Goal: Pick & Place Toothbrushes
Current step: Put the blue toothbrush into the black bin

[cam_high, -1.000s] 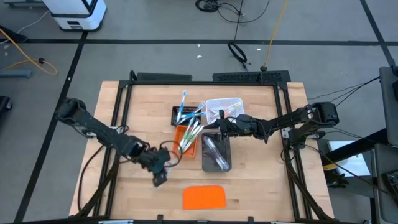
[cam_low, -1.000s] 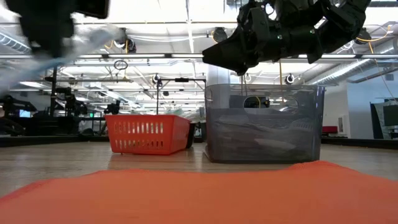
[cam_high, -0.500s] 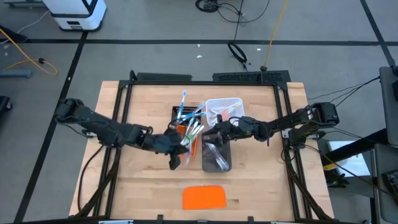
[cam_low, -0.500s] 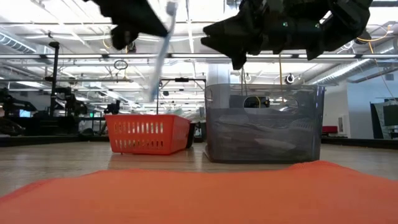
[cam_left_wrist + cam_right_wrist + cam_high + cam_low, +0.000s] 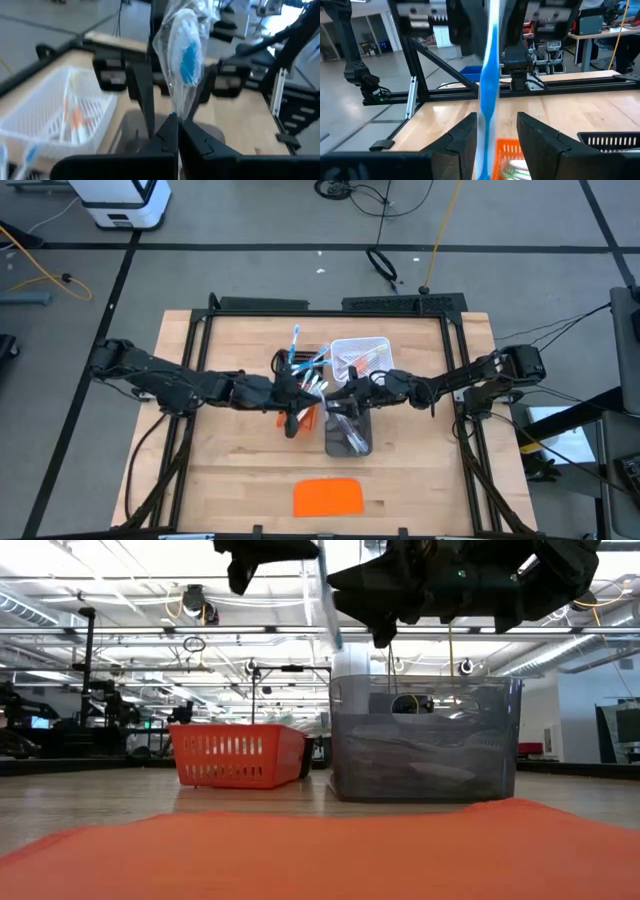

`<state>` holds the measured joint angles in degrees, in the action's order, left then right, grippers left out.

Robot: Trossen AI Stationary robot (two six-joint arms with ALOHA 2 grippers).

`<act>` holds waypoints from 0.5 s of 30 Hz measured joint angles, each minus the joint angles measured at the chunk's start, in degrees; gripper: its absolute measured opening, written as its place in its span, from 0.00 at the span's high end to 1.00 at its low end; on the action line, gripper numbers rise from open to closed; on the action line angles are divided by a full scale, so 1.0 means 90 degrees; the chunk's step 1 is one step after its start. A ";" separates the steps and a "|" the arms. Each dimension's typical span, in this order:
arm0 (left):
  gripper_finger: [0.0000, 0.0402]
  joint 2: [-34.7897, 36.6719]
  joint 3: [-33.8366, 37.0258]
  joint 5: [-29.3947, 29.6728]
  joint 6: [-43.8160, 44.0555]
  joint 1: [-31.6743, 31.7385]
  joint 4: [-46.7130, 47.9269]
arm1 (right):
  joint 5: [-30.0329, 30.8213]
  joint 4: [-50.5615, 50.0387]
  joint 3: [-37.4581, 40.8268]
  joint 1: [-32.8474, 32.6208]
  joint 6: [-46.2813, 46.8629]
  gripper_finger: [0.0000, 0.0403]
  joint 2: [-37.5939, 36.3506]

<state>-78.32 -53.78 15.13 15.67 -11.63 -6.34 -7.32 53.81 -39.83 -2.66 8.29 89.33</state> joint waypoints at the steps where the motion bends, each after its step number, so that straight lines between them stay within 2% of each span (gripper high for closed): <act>1: 1.00 0.0000 0.0000 0.0003 -0.0097 0.0012 -0.0124 | 0.0028 -0.0005 -0.0002 0.0000 0.0000 0.68 0.0009; 11: 1.00 -0.0098 0.0005 0.0110 -0.0583 0.0086 -0.0574 | 0.0268 0.0057 -0.0002 -0.0036 -0.0262 0.69 0.0044; 15: 1.00 -0.0194 0.0004 0.0114 -0.0643 0.0094 -0.0742 | 0.0328 0.0007 -0.0002 -0.0049 -0.0355 0.78 0.0044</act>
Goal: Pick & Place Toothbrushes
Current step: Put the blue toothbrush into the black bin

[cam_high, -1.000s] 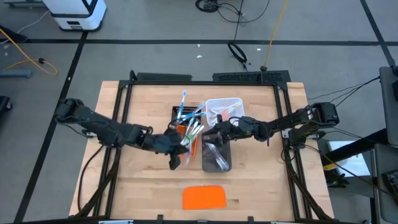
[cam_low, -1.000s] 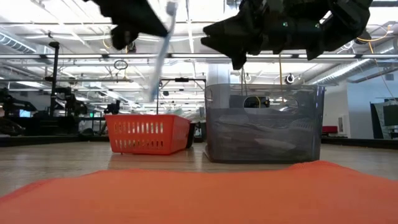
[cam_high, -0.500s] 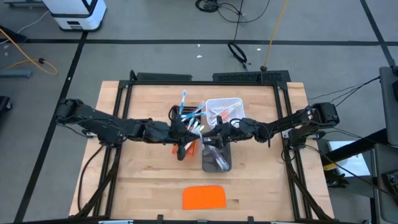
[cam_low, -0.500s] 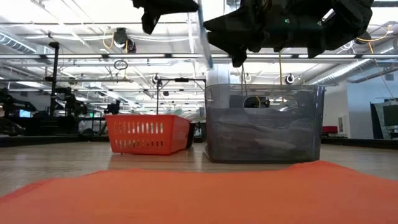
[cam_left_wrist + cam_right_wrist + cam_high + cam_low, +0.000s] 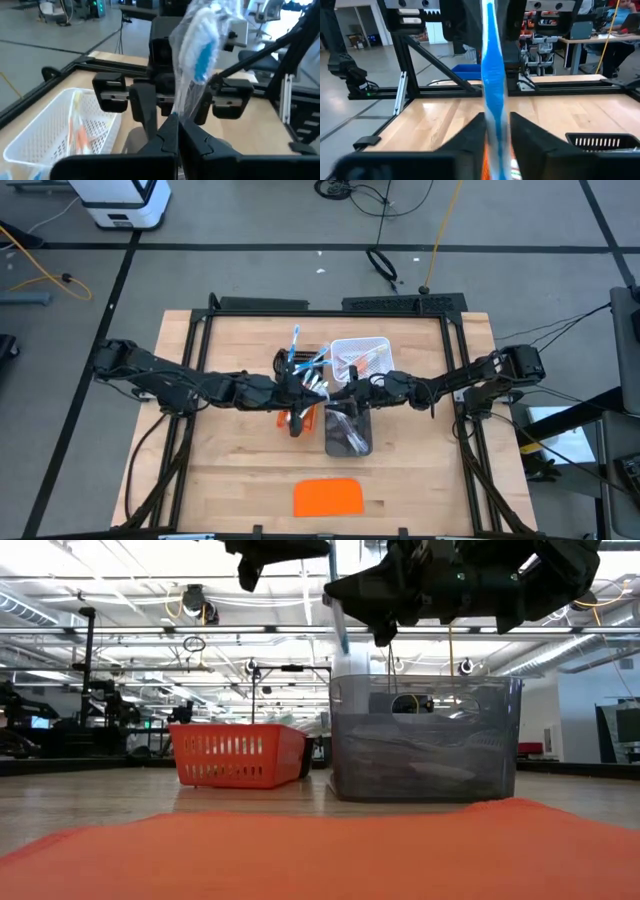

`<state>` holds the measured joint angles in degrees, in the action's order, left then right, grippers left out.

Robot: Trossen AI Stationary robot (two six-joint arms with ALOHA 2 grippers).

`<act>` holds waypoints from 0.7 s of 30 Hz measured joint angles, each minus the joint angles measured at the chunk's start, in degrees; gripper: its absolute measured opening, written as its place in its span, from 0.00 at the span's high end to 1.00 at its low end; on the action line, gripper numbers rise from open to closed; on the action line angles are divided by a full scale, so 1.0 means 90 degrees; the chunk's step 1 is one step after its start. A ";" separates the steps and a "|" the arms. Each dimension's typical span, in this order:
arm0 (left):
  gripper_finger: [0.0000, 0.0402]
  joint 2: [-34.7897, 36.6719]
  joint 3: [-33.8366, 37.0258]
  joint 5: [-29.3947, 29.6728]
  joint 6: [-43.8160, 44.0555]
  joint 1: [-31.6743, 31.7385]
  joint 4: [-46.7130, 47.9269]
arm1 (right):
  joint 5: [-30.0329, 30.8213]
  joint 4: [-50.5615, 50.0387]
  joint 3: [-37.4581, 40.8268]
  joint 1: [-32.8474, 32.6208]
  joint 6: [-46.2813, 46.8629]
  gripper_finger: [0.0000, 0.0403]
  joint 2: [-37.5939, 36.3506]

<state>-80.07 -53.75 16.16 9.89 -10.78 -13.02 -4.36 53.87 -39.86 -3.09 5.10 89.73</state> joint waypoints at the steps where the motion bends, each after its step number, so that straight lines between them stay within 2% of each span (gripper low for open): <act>1: 1.00 -0.0005 0.0004 -0.0001 -0.0055 -0.0001 -0.0005 | -0.0005 -0.0015 0.0000 0.0000 -0.0023 0.82 0.0000; 3: 1.00 -0.0004 0.0003 0.0033 -0.0118 0.0002 -0.0056 | 0.0002 0.0019 -0.0002 -0.0005 -0.0152 0.91 -0.0002; 9: 1.00 -0.0015 0.0001 0.0231 -0.0134 0.0002 -0.0041 | 0.0279 0.0031 -0.0005 0.0013 -0.0201 0.92 -0.0002; 11: 1.00 -0.0015 0.0001 0.0255 -0.0135 0.0002 0.0089 | 0.0306 -0.0018 -0.0005 0.0051 -0.0230 0.96 -0.0001; 14: 0.99 -0.0012 0.0000 0.0317 -0.0299 0.0002 0.0154 | 0.0331 -0.0030 -0.0005 0.0056 -0.0225 0.96 0.0000; 21: 0.85 0.0029 -0.0004 0.0681 -0.0509 -0.0001 0.0536 | 0.0344 0.0024 -0.0005 0.0140 -0.0284 0.96 -0.0024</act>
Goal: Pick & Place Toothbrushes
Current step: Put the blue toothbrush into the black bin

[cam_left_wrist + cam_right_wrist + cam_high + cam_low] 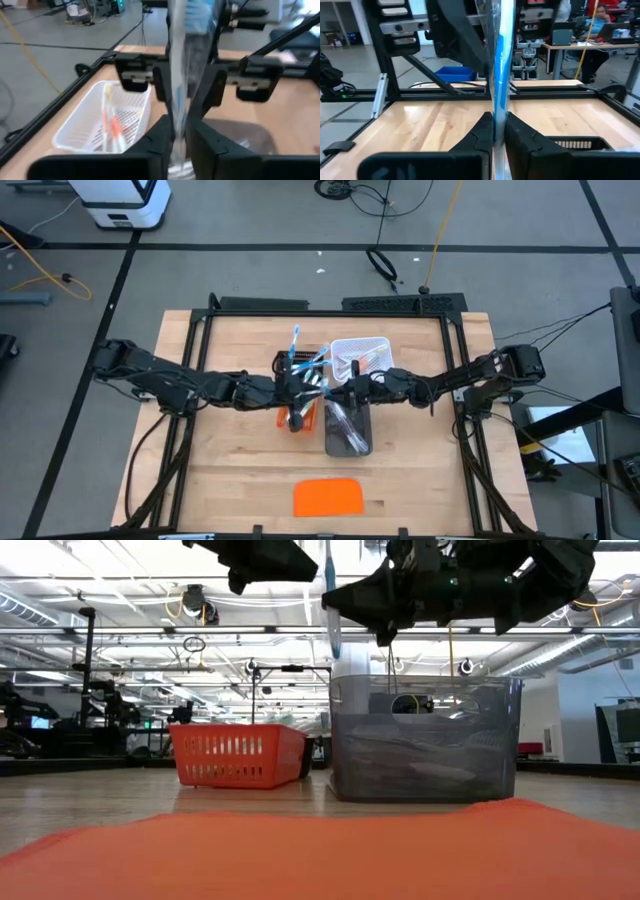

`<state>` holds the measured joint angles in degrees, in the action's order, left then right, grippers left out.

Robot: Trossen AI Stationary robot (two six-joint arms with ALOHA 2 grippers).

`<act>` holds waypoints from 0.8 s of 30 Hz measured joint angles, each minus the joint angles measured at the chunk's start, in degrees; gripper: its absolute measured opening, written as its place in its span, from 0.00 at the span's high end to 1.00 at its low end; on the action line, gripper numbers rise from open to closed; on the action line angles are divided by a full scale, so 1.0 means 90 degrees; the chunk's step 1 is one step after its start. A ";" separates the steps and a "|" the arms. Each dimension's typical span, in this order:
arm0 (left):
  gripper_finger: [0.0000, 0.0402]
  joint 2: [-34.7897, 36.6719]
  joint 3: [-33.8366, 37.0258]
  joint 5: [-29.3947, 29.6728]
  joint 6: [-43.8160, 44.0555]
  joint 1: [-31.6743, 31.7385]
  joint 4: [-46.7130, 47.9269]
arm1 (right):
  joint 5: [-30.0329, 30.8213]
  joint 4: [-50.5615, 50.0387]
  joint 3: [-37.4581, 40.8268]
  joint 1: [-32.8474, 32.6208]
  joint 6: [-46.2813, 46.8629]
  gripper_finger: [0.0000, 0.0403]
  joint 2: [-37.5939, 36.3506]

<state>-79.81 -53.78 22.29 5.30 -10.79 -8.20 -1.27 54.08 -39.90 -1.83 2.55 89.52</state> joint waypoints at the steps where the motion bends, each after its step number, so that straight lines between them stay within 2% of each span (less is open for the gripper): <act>1: 0.83 0.0032 0.0000 0.0050 -0.0043 0.0000 0.0106 | 0.0001 -0.0005 0.0000 0.0036 0.0000 0.96 0.0000; 7: 0.73 0.0048 0.0000 0.0084 -0.0056 0.0000 0.0430 | -0.0021 0.0083 0.0000 0.0330 0.0080 0.96 -0.0046; 14: 0.71 0.0048 0.0000 0.0084 0.0117 -0.0018 0.0572 | -0.0030 -0.0167 -0.0047 0.0948 0.0413 0.96 -0.0046; 20: 0.71 0.0048 0.0000 0.0084 0.0118 -0.0022 0.0518 | 0.0031 -0.2672 -0.1196 0.1217 -0.0011 0.96 -0.0036; 24: 0.71 0.0048 0.0000 0.0084 0.0119 -0.0023 0.0523 | 0.0001 -0.3350 -0.1870 0.1226 -0.0299 0.96 0.0068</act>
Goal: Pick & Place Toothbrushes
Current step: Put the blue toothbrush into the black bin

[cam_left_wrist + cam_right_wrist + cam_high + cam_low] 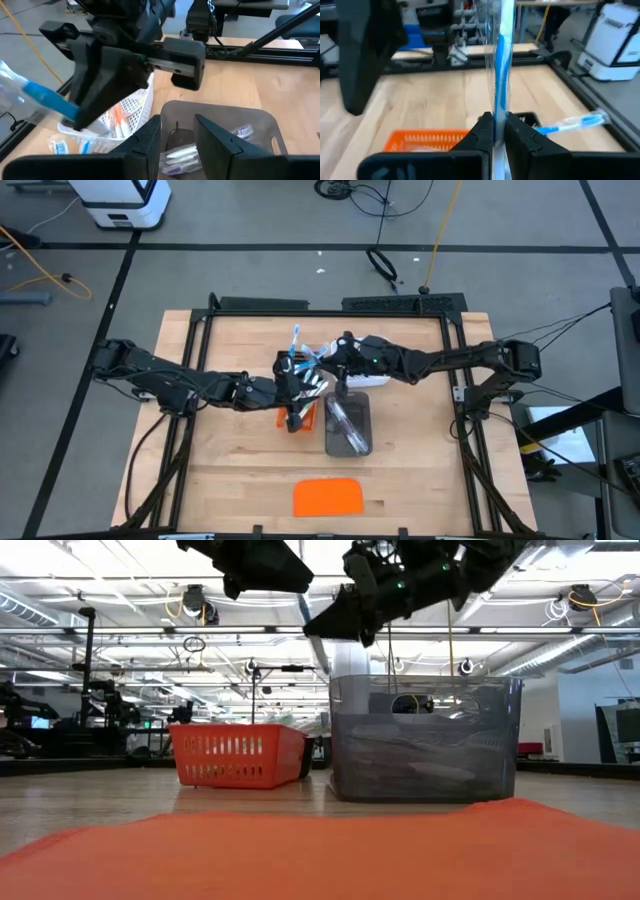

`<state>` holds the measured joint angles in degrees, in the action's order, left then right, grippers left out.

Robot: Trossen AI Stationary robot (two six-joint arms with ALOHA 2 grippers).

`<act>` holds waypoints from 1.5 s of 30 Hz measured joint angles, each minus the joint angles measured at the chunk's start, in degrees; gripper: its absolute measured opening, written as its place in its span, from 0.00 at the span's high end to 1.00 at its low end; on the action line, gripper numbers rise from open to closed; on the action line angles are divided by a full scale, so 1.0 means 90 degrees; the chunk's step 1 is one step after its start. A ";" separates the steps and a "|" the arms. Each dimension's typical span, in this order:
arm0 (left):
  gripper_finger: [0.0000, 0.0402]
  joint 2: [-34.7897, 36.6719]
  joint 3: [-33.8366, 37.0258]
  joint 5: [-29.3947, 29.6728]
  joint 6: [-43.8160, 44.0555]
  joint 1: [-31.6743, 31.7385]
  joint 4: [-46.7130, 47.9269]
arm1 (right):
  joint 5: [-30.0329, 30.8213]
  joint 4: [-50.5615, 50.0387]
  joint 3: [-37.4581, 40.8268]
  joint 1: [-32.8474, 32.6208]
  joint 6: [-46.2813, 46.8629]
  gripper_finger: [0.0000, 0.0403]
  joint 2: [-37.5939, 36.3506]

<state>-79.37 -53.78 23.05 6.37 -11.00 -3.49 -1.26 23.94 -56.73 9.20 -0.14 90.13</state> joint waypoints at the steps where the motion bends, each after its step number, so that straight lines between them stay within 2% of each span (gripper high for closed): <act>1: 0.71 0.0000 0.0000 0.0000 0.0002 -0.0001 0.0006 | -0.0076 -0.0195 -0.0098 0.0011 -0.0026 0.96 0.0000; 5: 0.71 0.0000 0.0000 0.0002 0.0012 -0.0001 0.0141 | -0.0387 -0.0258 -0.0287 0.0018 -0.0090 0.96 0.0005; 12: 0.71 0.0000 0.0000 0.0315 0.0010 0.0001 0.0286 | -0.0415 0.0148 -0.0297 0.0277 0.0122 0.96 0.0004; 15: 0.71 0.0000 0.0000 0.0865 0.0040 0.0001 0.0548 | -0.0867 -0.0190 -0.0297 0.0405 0.0259 0.96 0.0002; 18: 0.71 0.0000 0.0000 0.1633 0.0067 -0.0004 0.0851 | -0.0814 -0.0851 -0.0292 0.0377 0.0196 0.96 0.0002; 22: 0.71 0.0000 0.0000 0.2254 -0.0573 -0.0003 0.0942 | -0.0716 -0.1195 -0.0287 0.0382 0.0197 0.96 0.0002; 25: 0.71 0.0000 0.0000 0.2292 -0.1293 -0.0003 0.0942 | -0.0725 -0.1233 -0.0287 0.0327 0.0264 0.96 0.0002; 30: 0.71 0.0000 0.0000 0.2976 -0.2311 -0.0006 0.0891 | -0.1067 -0.1316 -0.0287 0.0247 0.0442 0.96 0.0002; 32: 0.71 0.0000 0.0000 0.3223 -0.2439 -0.0005 0.0884 | -0.1056 -0.1361 -0.0287 0.0167 0.0438 0.96 0.0002; 39: 0.71 0.0000 0.0000 0.3409 -0.2959 -0.0042 0.0857 | -0.1226 -0.1467 -0.0284 0.0071 0.0561 0.96 0.0005; 45: 0.71 0.0000 0.0000 0.3968 -0.3541 -0.0106 0.0871 | -0.1257 -0.1557 -0.0284 0.0150 0.0775 0.96 0.0004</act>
<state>-79.37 -53.78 58.76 -25.50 -11.95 4.35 -12.57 9.93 -59.29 10.55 6.83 90.16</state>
